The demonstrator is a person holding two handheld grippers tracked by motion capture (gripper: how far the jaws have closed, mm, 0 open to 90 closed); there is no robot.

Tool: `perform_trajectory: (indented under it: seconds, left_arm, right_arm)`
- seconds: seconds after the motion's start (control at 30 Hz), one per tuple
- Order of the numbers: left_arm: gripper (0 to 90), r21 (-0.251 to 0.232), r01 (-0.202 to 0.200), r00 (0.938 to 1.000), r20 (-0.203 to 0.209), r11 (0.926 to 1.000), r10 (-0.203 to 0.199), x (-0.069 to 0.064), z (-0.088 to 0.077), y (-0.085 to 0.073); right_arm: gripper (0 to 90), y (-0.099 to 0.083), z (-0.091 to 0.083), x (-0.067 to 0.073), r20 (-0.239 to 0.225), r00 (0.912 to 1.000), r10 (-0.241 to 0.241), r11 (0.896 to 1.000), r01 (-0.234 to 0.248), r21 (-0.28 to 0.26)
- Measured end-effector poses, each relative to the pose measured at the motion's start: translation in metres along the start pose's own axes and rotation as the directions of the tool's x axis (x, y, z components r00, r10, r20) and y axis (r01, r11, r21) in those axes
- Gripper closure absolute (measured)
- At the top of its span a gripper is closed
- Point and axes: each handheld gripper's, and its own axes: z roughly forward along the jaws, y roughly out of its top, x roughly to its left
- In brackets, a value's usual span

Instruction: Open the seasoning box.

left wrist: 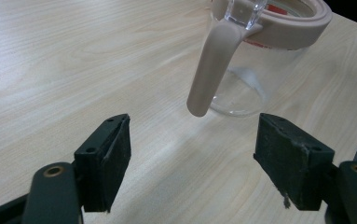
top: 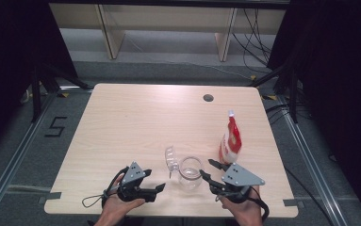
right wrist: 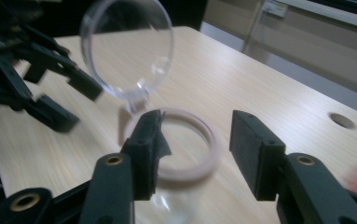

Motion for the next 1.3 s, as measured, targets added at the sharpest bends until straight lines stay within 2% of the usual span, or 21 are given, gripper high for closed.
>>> perform_trajectory:
  seconds: [0.07,0.13,0.2,0.27,0.33,0.4,0.43,0.47,0.57,0.6,0.63,0.67,0.7,0.73,0.83,0.97,1.03,1.2,1.23,1.27,1.3]
  left_arm:
    - [26.6,-0.004,-0.001,1.0,-0.008,1.0,0.001,0.0,0.0,0.0]
    - [26.6,-0.007,0.007,1.0,-0.005,0.9999,-0.007,0.0,0.001,0.001]
    - [26.6,0.0,0.024,0.9997,-0.008,0.9997,-0.024,0.0,0.001,0.0]
    - [26.5,-0.002,0.011,0.9999,-0.006,0.9999,-0.011,0.0,0.001,0.0]
    - [26.5,0.001,0.001,1.0,-0.005,1.0,-0.001,0.0,0.002,0.0]
    - [25.9,0.004,0.013,0.9999,-0.009,0.9999,-0.013,0.0,0.002,0.0]
    - [25.8,0.002,0.023,0.9997,-0.01,0.9997,-0.023,0.0,0.002,0.0]
    - [25.7,0.007,0.009,0.9998,-0.016,0.9999,-0.009,0.001,0.002,0.0]
    - [25.3,0.006,0.032,0.9994,-0.011,0.9995,-0.032,-0.001,0.003,-0.001]
    - [25.2,0.006,0.032,0.9994,-0.01,0.9995,-0.032,-0.001,0.003,-0.001]
    - [25.2,0.01,0.025,0.9997,-0.009,0.9997,-0.025,0.0,0.003,0.0]
    - [25.1,0.011,0.026,0.9996,-0.012,0.9996,-0.026,0.0,0.004,-0.001]
    - [25.0,0.011,0.03,0.9995,-0.009,0.9995,-0.029,0.0,0.004,-0.001]
    - [24.7,0.008,0.032,0.9995,-0.009,0.9995,-0.032,-0.001,0.004,-0.001]
    - [24.6,0.018,0.009,0.9999,-0.006,0.9998,-0.009,0.001,0.003,0.0]
    - [24.1,0.021,0.032,0.9995,-0.008,0.9993,-0.032,-0.001,0.003,0.0]
    - [24.1,0.023,0.029,0.9995,-0.009,0.9993,-0.029,0.0,0.003,0.0]
    - [24.0,0.017,0.035,0.9994,-0.006,0.9992,-0.035,-0.001,0.005,-0.001]
    - [24.0,0.02,0.035,0.9994,-0.006,0.9992,-0.034,-0.001,0.005,-0.001]
    - [24.0,0.021,0.034,0.9994,-0.005,0.9992,-0.034,-0.001,0.004,-0.001]
    - [24.0,0.013,0.036,0.9994,-0.003,0.9993,-0.035,-0.002,0.005,-0.001]
  right_arm:
    - [50.5,-0.009,-0.012,-0.007,0.038,0.9992,0.015,1.0,-0.015,0.0]
    - [46.8,-0.018,-0.02,-0.012,0.054,0.9962,0.068,0.998,-0.069,0.008]
    - [46.5,-0.021,-0.023,-0.015,0.077,0.9945,0.07,0.997,-0.071,0.012]
    - [44.5,-0.029,-0.028,-0.021,0.108,0.9905,0.086,0.996,-0.088,0.015]
    - [42.2,-0.033,-0.031,-0.022,0.119,0.9808,0.155,0.987,-0.16,0.035]
    - [40.0,-0.039,-0.031,-0.028,0.135,0.9786,0.156,0.986,-0.162,0.035]
    - [39.8,-0.041,-0.033,-0.027,0.155,0.9703,0.186,0.98,-0.195,0.046]
    - [38.8,-0.043,-0.032,-0.03,0.151,0.9742,0.168,0.983,-0.176,0.043]
    - [35.2,-0.049,-0.03,-0.036,0.19,0.9622,0.195,0.979,-0.204,0.027]
    - [33.7,-0.051,-0.029,-0.039,0.215,0.9587,0.186,0.981,-0.194,0.017]
    - [32.7,-0.052,-0.029,-0.04,0.219,0.9541,0.204,0.977,-0.212,0.011]
    - [32.6,-0.053,-0.028,-0.039,0.235,0.944,0.231,0.97,-0.242,0.015]
    - [32.1,-0.054,-0.027,-0.043,0.239,0.9472,0.214,0.975,-0.223,0.011]
    - [30.2,-0.057,-0.024,-0.045,0.264,0.9371,0.229,0.971,-0.238,0.003]
    - [29.0,-0.059,-0.022,-0.049,0.269,0.9356,0.229,0.972,-0.234,-0.013]
    - [25.2,-0.062,-0.014,-0.053,0.289,0.9248,0.247,0.968,-0.249,-0.031]
    - [23.6,-0.061,-0.014,-0.052,0.292,0.9248,0.244,0.968,-0.25,-0.015]
    - [16.1,-0.064,-0.009,-0.053,0.325,0.91,0.257,0.966,-0.251,-0.06]
    - [15.8,-0.064,-0.007,-0.053,0.334,0.903,0.27,0.963,-0.256,-0.087]
    - [15.7,-0.065,-0.006,-0.053,0.332,0.909,0.252,0.968,-0.241,-0.076]
    - [15.7,-0.065,-0.004,-0.053,0.337,0.9063,0.255,0.967,-0.239,-0.09]
